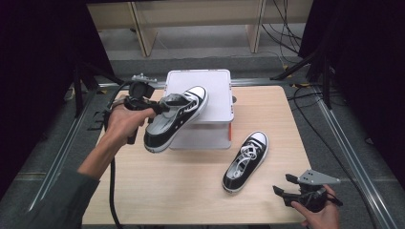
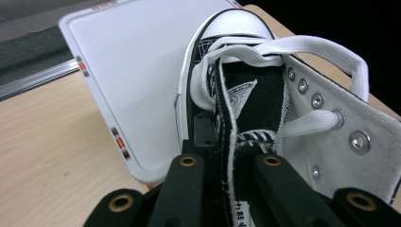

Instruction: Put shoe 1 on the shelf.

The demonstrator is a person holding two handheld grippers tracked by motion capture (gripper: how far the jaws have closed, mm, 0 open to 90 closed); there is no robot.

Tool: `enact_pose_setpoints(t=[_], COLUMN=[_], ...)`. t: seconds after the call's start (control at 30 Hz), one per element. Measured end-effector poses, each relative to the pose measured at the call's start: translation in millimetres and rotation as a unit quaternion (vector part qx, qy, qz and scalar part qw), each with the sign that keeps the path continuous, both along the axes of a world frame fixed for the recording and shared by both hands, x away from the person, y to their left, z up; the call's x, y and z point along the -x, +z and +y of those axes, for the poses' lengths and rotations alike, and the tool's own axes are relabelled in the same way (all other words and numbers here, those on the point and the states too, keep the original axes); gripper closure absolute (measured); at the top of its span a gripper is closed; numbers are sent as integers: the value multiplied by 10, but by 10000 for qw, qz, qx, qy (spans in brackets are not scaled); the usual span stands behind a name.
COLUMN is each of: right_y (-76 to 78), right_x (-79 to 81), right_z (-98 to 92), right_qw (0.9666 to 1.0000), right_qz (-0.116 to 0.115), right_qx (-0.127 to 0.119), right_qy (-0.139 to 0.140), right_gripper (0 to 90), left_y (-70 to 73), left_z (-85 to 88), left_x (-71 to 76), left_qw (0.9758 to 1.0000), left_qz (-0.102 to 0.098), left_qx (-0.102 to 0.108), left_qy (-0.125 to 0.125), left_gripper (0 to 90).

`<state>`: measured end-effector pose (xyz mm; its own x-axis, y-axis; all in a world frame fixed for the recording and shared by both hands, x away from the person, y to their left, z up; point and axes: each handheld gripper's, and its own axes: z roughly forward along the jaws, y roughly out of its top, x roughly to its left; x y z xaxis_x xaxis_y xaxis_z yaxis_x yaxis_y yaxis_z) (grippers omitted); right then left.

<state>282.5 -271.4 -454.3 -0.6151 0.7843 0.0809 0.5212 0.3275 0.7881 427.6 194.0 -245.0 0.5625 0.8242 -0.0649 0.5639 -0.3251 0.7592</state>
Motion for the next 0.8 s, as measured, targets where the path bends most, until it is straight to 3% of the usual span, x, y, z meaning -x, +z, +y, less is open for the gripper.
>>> enact_pose_setpoints(t=[0.1, 0.13, 0.17, 0.27, 0.43, 0.5, 0.57, 0.63, 0.67, 0.8], right_y=[4, 4, 4, 2, -2, -2, -3, -3, -7, -13], right_x=[1, 3, 3, -5, -8, -6, 6, 4, -11, -10], right_z=[-7, -7, -7, -9, -8, -7, 11, 7, -7, -4], right_qw=[10000, 10000, 10000, 10000, 10000, 10000, 9999, 10000, 10000, 10000], right_qz=[-43, -32, -32, -55, -49, -48, 96, 92, -38, 2], right_qx=[33, 18, 18, 39, 43, 28, -34, -22, 29, 33], right_qy=[-3, 6, 6, 6, 20, 16, -40, -23, 45, 68], right_gripper=[332, 332, 332, 332, 332, 332, 332, 332, 332, 331], left_y=[13, 5, 5, -13, -24, -26, -36, -52, -59, -75], left_z=[2, -9, -9, -35, -96, -109, -161, -180, -192, -238], left_x=[-164, -218, -218, -428, -649, -679, -788, -851, -883, -980], left_qw=[9998, 9996, 9996, 9989, 9968, 9966, 9946, 9932, 9926, 9899], left_qz=[-40, -142, -142, -113, -128, -146, -161, -133, -132, -100], left_qx=[-9, -4, -4, -66, 72, 61, 160, 232, 246, 268], left_qy=[180, 234, 234, 446, 782, 804, 1014, 1132, 1181, 1389], left_gripper=[850, 850, 850, 850, 849, 849, 848, 847, 847, 846])
